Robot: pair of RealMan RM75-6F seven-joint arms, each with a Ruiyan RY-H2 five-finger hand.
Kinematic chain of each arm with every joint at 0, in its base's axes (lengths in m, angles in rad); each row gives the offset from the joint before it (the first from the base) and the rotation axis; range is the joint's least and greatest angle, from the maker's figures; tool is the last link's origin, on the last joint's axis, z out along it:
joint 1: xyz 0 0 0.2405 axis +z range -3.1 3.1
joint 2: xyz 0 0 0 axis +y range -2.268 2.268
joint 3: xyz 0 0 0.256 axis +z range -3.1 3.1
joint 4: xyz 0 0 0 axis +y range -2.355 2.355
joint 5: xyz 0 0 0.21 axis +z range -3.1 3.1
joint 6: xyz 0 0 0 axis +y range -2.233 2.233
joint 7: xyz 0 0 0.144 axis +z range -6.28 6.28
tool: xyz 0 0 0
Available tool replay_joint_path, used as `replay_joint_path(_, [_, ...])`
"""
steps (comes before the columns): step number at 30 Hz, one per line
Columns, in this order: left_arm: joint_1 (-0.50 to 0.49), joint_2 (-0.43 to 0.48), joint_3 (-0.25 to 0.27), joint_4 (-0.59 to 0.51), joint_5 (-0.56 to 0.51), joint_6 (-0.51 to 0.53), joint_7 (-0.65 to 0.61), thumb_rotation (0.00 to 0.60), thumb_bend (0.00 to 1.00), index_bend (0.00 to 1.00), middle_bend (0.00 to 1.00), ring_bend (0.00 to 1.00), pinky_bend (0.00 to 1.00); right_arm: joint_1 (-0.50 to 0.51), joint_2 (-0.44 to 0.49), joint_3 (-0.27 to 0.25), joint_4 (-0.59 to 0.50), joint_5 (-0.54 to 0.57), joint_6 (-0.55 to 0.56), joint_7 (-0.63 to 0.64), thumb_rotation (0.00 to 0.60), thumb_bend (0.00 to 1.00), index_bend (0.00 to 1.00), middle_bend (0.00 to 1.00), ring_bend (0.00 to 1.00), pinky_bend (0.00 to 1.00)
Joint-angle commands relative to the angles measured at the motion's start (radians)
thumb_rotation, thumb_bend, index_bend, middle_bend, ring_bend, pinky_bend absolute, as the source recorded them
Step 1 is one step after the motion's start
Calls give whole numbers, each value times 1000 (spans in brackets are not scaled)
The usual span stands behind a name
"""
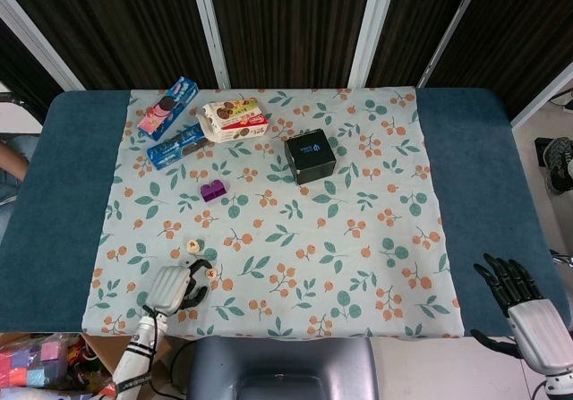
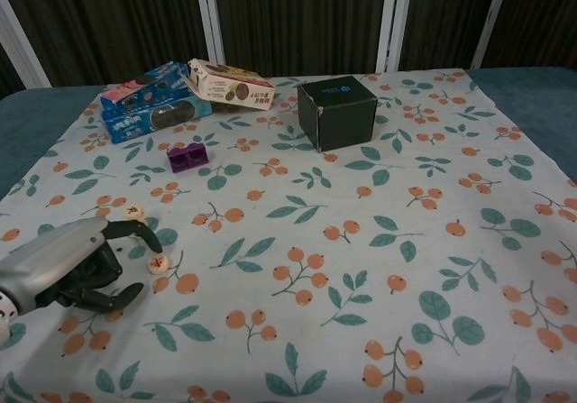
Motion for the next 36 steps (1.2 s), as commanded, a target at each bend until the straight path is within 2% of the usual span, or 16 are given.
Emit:
replay_joint_path(1, [-2,-8,-12,10,-4,-9,-4,600,408,379,1000,1000,1000,0,0,1,0,1,-1,0,600,142,0,0,0,0])
replay_joint_path(15, [-7,-25,-33,14,-16,-41,14,600,406,380,1000,1000,1000,-2,2,1,1,-1,6,7,600,143,0,0,0,0])
replay_joint_path(36, [-5,-27,-49,18,-17,-53,19,600,406,489,1000,1000,1000,-3,0,1,2,-1,7,3,600,142,0,0,0,0])
